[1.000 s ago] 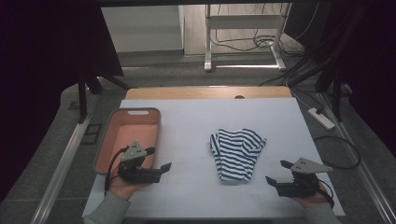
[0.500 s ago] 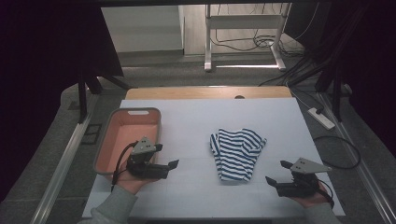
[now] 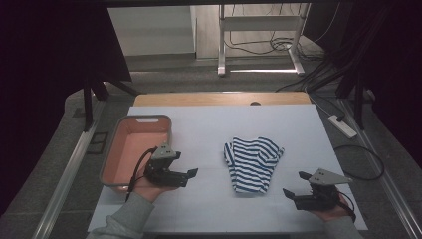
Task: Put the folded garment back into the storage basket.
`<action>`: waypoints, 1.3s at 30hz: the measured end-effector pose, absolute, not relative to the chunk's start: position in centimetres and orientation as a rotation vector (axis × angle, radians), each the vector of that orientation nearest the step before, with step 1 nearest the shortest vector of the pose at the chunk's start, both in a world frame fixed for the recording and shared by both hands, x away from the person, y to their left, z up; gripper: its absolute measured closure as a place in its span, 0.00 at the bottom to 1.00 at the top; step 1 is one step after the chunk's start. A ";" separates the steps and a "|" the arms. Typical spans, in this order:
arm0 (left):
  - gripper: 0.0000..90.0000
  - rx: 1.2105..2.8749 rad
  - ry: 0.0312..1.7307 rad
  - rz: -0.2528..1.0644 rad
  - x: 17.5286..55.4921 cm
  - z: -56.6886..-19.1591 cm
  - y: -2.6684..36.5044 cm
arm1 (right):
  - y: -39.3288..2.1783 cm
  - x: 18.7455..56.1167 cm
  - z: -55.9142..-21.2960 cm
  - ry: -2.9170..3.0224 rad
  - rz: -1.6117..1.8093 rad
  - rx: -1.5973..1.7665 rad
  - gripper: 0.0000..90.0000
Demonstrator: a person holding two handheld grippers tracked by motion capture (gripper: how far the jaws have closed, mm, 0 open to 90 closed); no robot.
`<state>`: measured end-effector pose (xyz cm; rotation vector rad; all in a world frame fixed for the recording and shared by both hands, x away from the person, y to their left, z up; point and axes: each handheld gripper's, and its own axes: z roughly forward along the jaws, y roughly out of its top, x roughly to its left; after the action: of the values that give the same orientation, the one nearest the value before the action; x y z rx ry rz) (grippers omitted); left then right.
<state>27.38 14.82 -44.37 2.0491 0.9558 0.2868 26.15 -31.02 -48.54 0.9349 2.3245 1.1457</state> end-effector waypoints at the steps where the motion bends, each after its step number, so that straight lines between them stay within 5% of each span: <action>1: 0.17 2.050 0.956 0.285 27.5 -44.4 14.7 | -31.0 26.2 -48.5 2.325 1.146 0.935 0.19; 39: 0.17 2.109 0.976 0.230 31.6 -45.2 10.0 | -30.9 26.1 -48.7 2.341 1.125 0.927 0.19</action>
<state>31.55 9.98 -45.18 2.1087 0.9757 0.2297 26.14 -30.91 -48.66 0.9272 2.3411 1.1255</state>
